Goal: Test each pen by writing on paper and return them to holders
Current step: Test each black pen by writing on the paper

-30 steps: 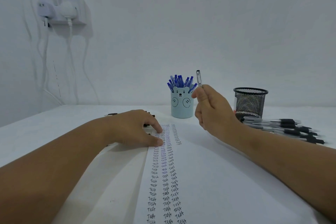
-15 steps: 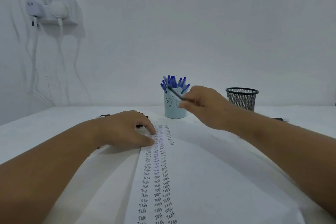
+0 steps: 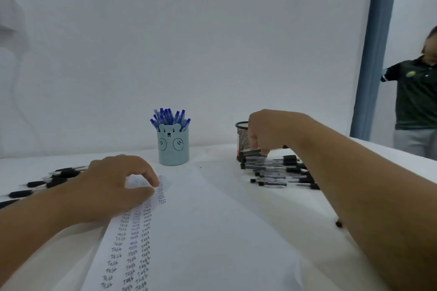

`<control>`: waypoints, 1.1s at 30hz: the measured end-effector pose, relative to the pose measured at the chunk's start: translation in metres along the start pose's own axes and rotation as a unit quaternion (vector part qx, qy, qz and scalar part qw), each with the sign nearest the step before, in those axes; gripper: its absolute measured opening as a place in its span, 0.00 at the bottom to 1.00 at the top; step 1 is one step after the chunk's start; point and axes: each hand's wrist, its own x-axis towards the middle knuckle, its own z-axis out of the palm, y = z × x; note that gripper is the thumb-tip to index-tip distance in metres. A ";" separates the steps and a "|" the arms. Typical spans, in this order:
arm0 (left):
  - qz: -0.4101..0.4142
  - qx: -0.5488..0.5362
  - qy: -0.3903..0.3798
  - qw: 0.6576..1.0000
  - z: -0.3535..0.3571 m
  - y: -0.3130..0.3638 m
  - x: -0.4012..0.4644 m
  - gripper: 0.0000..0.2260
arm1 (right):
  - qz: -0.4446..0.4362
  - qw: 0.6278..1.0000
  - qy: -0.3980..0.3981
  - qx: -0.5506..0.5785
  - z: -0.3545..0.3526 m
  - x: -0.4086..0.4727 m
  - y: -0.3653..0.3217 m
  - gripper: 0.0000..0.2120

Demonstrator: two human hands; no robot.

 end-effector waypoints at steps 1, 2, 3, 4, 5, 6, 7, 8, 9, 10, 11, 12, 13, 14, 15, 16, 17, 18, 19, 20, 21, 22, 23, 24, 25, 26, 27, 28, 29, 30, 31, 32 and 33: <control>0.000 0.003 -0.002 1.000 -0.001 0.000 -0.001 0.11 | -0.003 1.000 -0.011 -0.019 0.002 0.002 0.002 0.08; 0.003 0.005 -0.002 1.000 -0.001 0.000 0.000 0.12 | -0.009 0.999 -0.021 -0.040 0.005 0.003 0.006 0.07; 0.005 0.006 0.000 1.000 -0.001 0.001 0.001 0.12 | -0.009 0.998 -0.030 -0.058 0.007 0.003 0.007 0.09; 0.006 0.005 0.002 1.000 -0.001 0.002 0.001 0.13 | -0.009 0.997 -0.042 -0.071 0.008 0.003 0.009 0.11; 0.006 0.003 0.004 1.000 -0.001 0.001 0.002 0.13 | -0.007 0.995 -0.052 -0.081 0.008 0.003 0.010 0.12; 0.003 0.000 0.007 1.000 -0.002 0.001 0.003 0.12 | -0.004 0.995 -0.055 -0.078 0.009 0.002 0.010 0.12; -0.002 -0.005 0.009 1.000 -0.002 0.000 0.003 0.12 | 0.000 0.996 -0.059 -0.074 0.009 0.002 0.010 0.12; -0.008 -0.007 0.009 1.000 -0.003 -0.002 0.003 0.12 | -0.003 0.996 -0.062 -0.069 0.008 0.002 0.010 0.12; -0.011 -0.007 0.008 1.000 -0.003 -0.003 0.004 0.11 | -0.003 0.996 -0.062 -0.071 0.007 0.000 0.008 0.11; -0.013 -0.003 0.005 1.000 -0.004 -0.004 0.004 0.11 | -0.012 0.996 -0.056 -0.074 0.008 0.000 0.006 0.09; -0.012 -0.002 0.004 1.000 -0.005 -0.005 0.004 0.11 | -0.015 0.997 -0.043 -0.067 0.008 0.001 0.005 0.11; -0.014 -0.002 0.003 1.000 -0.005 -0.005 0.004 0.10 | -0.004 0.998 -0.032 -0.052 0.007 0.000 0.003 0.13; -0.016 -0.004 0.004 1.000 -0.005 -0.005 0.004 0.10 | -0.004 0.999 -0.025 -0.046 0.007 0.001 0.001 0.15; -0.017 -0.007 0.005 1.000 -0.005 -0.005 0.004 0.11 | -0.007 0.998 -0.029 -0.046 0.006 0.000 -0.002 0.15; -0.018 -0.010 0.007 1.000 -0.005 -0.005 0.004 0.11 | -0.009 0.998 -0.041 -0.052 0.007 0.000 -0.004 0.15; -0.018 -0.013 0.008 1.000 -0.005 -0.004 0.003 0.10 | -0.013 0.997 -0.048 -0.052 0.009 0.001 -0.006 0.16; -0.017 -0.016 0.009 1.000 -0.005 -0.004 0.003 0.10 | -0.012 0.997 -0.057 -0.052 0.010 0.003 -0.007 0.17; -0.017 -0.016 0.010 1.000 -0.006 -0.004 0.003 0.10 | -0.015 0.997 -0.061 -0.050 0.009 0.002 -0.010 0.17; -0.016 -0.017 0.009 1.000 -0.006 -0.004 0.003 0.10 | -0.021 0.996 -0.063 -0.055 0.009 0.002 -0.011 0.18; -0.015 -0.018 0.008 1.000 -0.006 -0.004 0.003 0.10 | -0.024 0.996 -0.066 -0.060 0.008 0.001 -0.012 0.19; -0.012 -0.020 0.006 1.000 -0.006 -0.004 0.003 0.10 | -0.023 0.995 -0.070 -0.063 0.008 0.000 -0.013 0.19; -0.010 -0.022 0.005 1.000 -0.006 -0.003 0.002 0.10 | -0.024 0.995 -0.072 -0.064 0.008 -0.002 -0.014 0.19; -0.008 -0.026 0.005 1.000 -0.006 -0.002 0.002 0.10 | -0.026 0.995 -0.070 -0.058 0.008 -0.004 -0.015 0.19; -0.007 -0.028 0.005 1.000 -0.006 -0.001 0.002 0.11 | -0.029 0.997 -0.062 -0.044 0.008 -0.005 -0.016 0.18; -0.006 -0.030 0.006 1.000 -0.007 0.000 0.002 0.11 | -0.035 0.998 -0.043 -0.026 0.008 -0.005 -0.019 0.17; -0.005 -0.032 0.008 0.999 -0.008 0.001 0.002 0.11 | -0.046 0.999 -0.019 -0.009 0.009 -0.006 -0.024 0.17; -0.004 -0.038 0.011 0.999 -0.008 0.001 0.002 0.11 | -0.062 0.998 0.003 -0.002 0.011 -0.007 -0.031 0.17; -0.004 -0.043 0.016 0.999 -0.009 0.002 0.002 0.11 | -0.086 0.996 0.023 0.003 0.014 -0.008 -0.040 0.16; -0.005 -0.045 0.021 0.999 -0.011 0.002 0.002 0.10 | -0.110 0.993 0.037 0.011 0.017 -0.010 -0.051 0.13; -0.007 -0.043 0.026 0.999 -0.013 0.002 0.002 0.10 | -0.138 0.989 0.048 0.032 0.022 -0.012 -0.063 0.12; -0.011 -0.036 0.028 0.999 -0.016 0.001 0.002 0.10 | -0.166 0.983 0.056 0.057 0.030 -0.013 -0.075 0.11; -0.016 -0.028 0.029 0.999 -0.020 0.001 0.002 0.11 | -0.194 0.976 0.064 0.080 0.037 -0.014 -0.086 0.10; -0.022 -0.017 0.027 0.999 -0.025 -0.002 0.001 0.12 | -0.219 0.968 0.069 0.099 0.045 -0.015 -0.096 0.09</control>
